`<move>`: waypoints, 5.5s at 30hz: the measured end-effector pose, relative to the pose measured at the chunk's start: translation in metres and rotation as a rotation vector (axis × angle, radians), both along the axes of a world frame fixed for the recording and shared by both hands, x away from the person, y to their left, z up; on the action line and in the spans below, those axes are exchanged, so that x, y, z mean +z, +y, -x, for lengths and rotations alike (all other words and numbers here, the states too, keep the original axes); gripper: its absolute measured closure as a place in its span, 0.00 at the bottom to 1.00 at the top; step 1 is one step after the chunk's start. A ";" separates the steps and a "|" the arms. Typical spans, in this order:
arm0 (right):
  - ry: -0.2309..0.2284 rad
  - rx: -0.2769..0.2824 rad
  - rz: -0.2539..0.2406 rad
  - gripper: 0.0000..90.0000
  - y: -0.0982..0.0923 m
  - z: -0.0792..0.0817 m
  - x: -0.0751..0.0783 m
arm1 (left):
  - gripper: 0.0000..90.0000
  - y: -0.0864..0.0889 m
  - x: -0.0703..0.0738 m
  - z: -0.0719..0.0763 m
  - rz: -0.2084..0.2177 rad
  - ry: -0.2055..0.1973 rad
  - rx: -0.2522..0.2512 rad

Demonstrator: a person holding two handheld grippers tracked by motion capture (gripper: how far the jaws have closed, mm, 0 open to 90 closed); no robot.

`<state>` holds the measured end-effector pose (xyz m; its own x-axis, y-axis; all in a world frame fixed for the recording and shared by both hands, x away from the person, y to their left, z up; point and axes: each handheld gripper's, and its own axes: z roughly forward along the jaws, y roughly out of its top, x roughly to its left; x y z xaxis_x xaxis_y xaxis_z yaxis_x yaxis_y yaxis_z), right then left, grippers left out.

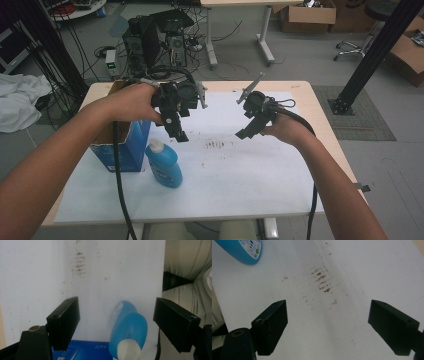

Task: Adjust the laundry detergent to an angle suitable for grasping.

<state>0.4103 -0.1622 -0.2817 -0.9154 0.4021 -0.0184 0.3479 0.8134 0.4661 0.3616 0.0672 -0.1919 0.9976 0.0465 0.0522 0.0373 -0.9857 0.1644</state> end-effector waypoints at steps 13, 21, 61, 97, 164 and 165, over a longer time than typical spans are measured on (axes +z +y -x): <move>-0.009 0.010 -0.025 0.18 -0.001 0.011 0.006 | 0.25 0.002 0.001 0.001 0.003 -0.005 0.005; -0.013 0.009 -0.050 0.18 0.000 0.018 0.007 | 0.25 0.003 0.000 -0.001 0.005 -0.001 0.010; -0.031 0.049 -0.267 0.18 0.034 0.113 -0.018 | 0.25 0.030 -0.003 -0.028 0.029 -0.012 0.077; -0.084 -0.022 -0.452 0.17 0.081 0.132 -0.062 | 0.25 0.042 -0.005 -0.044 0.022 -0.025 0.109; -0.195 -0.100 -0.576 0.31 0.168 0.110 -0.096 | 0.25 0.040 -0.006 -0.044 0.025 -0.041 0.107; -0.195 -0.095 -0.578 0.33 0.168 0.110 -0.096 | 0.25 0.040 -0.006 -0.044 0.025 -0.042 0.107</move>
<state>0.3000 0.0058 -0.3782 -0.8766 0.4770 0.0636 0.2709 0.3799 0.8845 0.4056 0.1069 -0.1981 0.9838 0.1543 0.0909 0.1347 -0.9720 0.1928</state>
